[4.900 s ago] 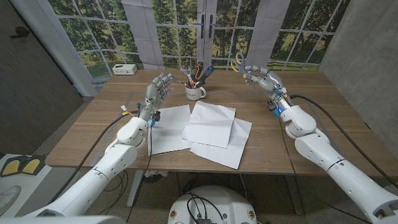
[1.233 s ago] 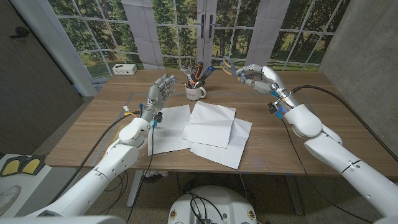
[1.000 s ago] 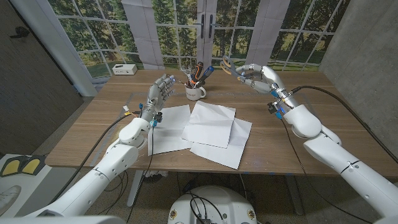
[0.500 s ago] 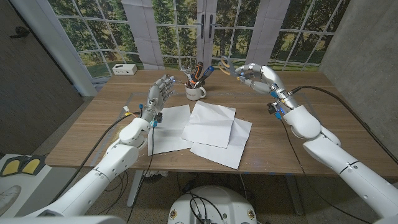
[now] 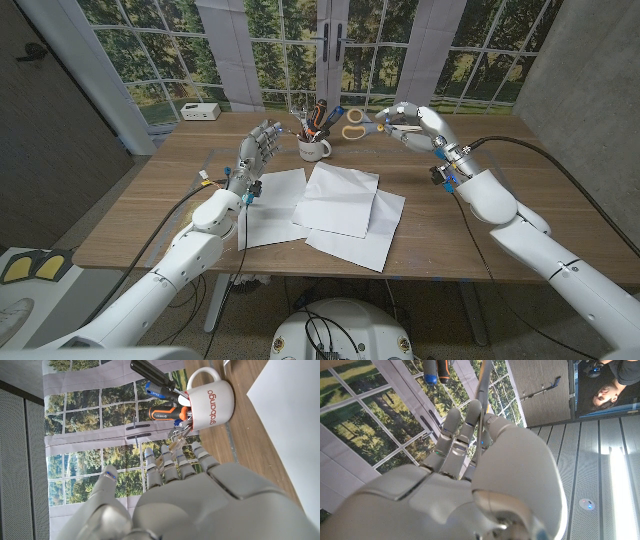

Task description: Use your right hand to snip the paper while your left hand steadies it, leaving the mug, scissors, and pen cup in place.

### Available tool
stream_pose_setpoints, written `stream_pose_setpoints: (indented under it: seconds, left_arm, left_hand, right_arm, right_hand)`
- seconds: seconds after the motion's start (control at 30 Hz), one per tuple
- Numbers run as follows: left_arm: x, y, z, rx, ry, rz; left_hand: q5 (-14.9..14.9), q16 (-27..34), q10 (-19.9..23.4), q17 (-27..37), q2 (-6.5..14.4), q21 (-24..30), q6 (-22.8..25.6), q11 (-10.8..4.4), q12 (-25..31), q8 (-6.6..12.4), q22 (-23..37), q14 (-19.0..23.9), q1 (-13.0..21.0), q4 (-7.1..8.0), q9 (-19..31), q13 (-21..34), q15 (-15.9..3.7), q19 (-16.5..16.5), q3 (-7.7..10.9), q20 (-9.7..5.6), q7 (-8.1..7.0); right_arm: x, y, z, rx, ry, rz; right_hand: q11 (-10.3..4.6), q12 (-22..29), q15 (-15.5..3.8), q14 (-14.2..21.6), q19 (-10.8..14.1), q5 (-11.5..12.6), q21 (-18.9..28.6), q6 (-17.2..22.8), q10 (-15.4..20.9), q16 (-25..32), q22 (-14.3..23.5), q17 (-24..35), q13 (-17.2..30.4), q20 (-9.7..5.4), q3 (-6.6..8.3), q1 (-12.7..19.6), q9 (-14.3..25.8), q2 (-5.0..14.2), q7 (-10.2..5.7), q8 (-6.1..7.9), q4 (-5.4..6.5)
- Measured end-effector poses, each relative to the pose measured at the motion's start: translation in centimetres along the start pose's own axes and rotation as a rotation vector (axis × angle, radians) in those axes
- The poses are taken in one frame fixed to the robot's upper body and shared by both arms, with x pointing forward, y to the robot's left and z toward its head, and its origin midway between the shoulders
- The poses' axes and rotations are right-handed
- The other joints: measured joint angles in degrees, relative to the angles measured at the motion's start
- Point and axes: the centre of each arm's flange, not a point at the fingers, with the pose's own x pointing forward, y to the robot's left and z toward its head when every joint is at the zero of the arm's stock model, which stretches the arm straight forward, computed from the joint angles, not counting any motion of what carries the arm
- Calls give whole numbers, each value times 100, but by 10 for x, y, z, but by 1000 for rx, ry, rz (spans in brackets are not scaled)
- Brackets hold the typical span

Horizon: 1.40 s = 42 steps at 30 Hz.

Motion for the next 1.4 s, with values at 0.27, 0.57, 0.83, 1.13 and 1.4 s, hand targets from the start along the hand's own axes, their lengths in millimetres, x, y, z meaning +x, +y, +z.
stream_pose_setpoints:
  seconds: [0.27,0.57,0.83,1.13,1.4]
  left_arm:
    - [0,-1,0,0,1,-2]
    - [0,-2,0,-1,2,-4]
    - [-1,-3,-1,-3,4,-2]
    - [-2,-3,-2,-4,8,2]
    - [-1,-4,-3,-4,10,0]
  left_hand:
    - [0,0,0,0,0,0,0,0,0,0,0,0,0,0,0,0,0,0,0,0,0]
    - [0,0,0,0,0,0,0,0,0,0,0,0,0,0,0,0,0,0,0,0,0]
    - [0,0,0,0,4,0,0,0,0,0,0,0,-4,0,0,0,0,2,0,-2,0]
    - [0,0,0,0,31,0,0,0,0,0,0,0,-31,0,0,0,0,22,0,-21,0]
    - [0,0,0,0,31,0,-1,0,0,0,0,0,-31,0,0,0,0,21,0,-21,0]
  right_arm:
    - [-1,1,3,-26,-13,2]
    - [0,2,2,8,-9,13]
    - [2,3,-11,136,41,29]
    - [5,1,-23,272,83,44]
    - [8,-1,-31,367,109,100]
  right_hand:
    - [21,-28,-9,9,0,0,85,42,84,-1,0,-4,-77,0,0,0,0,-1,0,0,0]
    - [30,-28,-8,8,1,-2,94,457,154,-1,-14,-3,-129,0,19,-7,-27,-7,84,106,-19]
    - [71,-51,-9,13,18,-6,172,751,255,35,-16,-4,-209,-17,47,48,-80,-63,218,107,-47]
    - [132,-62,-17,26,56,36,172,911,316,36,-16,-2,-260,10,65,70,-143,-116,298,107,-64]
    - [280,-95,-26,37,87,106,172,913,271,46,-16,-18,-227,-21,146,71,-185,-191,356,54,-58]
